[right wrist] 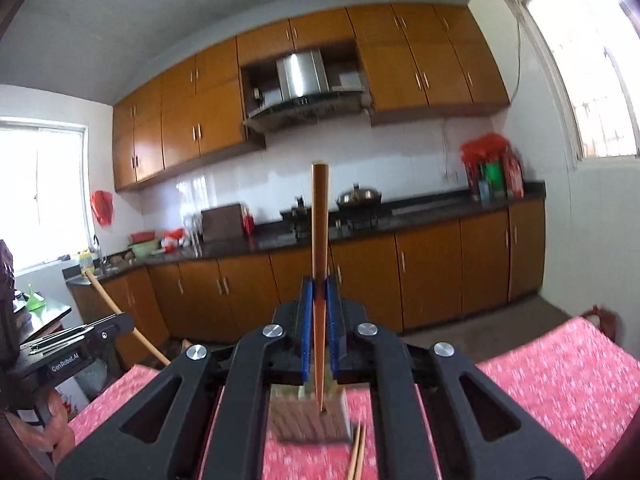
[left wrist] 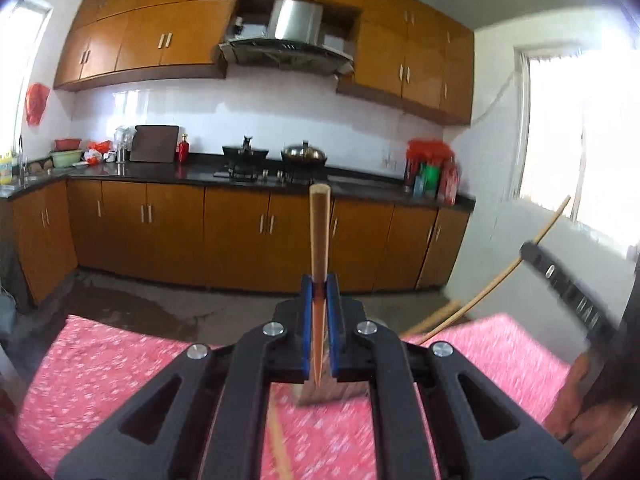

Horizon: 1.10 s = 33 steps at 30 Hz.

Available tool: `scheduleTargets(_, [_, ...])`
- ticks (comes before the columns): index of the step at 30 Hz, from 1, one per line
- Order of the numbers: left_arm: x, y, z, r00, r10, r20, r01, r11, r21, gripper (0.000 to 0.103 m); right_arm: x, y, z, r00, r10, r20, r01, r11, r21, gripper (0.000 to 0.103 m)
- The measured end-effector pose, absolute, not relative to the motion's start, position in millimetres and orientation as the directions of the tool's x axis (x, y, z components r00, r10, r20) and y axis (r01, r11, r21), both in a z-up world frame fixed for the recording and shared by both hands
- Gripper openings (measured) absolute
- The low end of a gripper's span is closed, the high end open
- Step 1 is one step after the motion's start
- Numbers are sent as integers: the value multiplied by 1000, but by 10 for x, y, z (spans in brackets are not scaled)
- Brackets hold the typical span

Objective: Organize utensils
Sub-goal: 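Lift both held chopsticks upright and lower them into the perforated holder, then open both tools to release the chopsticks into the holder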

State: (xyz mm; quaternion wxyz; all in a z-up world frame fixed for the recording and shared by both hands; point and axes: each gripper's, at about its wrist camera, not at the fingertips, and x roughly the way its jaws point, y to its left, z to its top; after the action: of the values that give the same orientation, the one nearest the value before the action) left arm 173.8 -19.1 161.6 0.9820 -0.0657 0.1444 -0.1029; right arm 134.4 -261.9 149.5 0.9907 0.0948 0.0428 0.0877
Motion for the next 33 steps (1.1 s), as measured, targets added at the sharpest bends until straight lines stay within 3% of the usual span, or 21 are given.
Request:
scheduleTargets(6, [2085, -306, 1710, 964, -182, -195, 150, 974, -170, 8, 1736, -2423, 1380, 985, 162, -63, -150, 975, 164, 8])
scheduleTargets(16, [2518, -384, 1272, 931, -213, -297, 159, 968, -195, 9, 2076, -2372, 1058, 961, 195, -194, -157, 967, 199, 8])
scheduleTargets(18, [2515, -370, 1284, 932, -215, -293, 162, 967, -194, 14, 2062, -2374, 1056, 959, 201, -201, -162, 967, 197, 9])
scheduleTargets(22, [2426, -329, 1338, 939, -206, -275, 154, 968, -196, 26, 2022, -2392, 1133, 962, 192, -194, -153, 968, 200, 25])
scheduleTargets(29, [2034, -129, 1475, 955, -169, -242, 124, 974, -191, 33, 1694, -2536, 1257, 973, 156, -172, -123, 974, 190, 26])
scheduleTargets(33, [1743, 63, 1359, 957, -113, -268, 73, 985, -158, 39, 1456, -2742, 1070, 964, 127, -232, -75, 973, 219, 26])
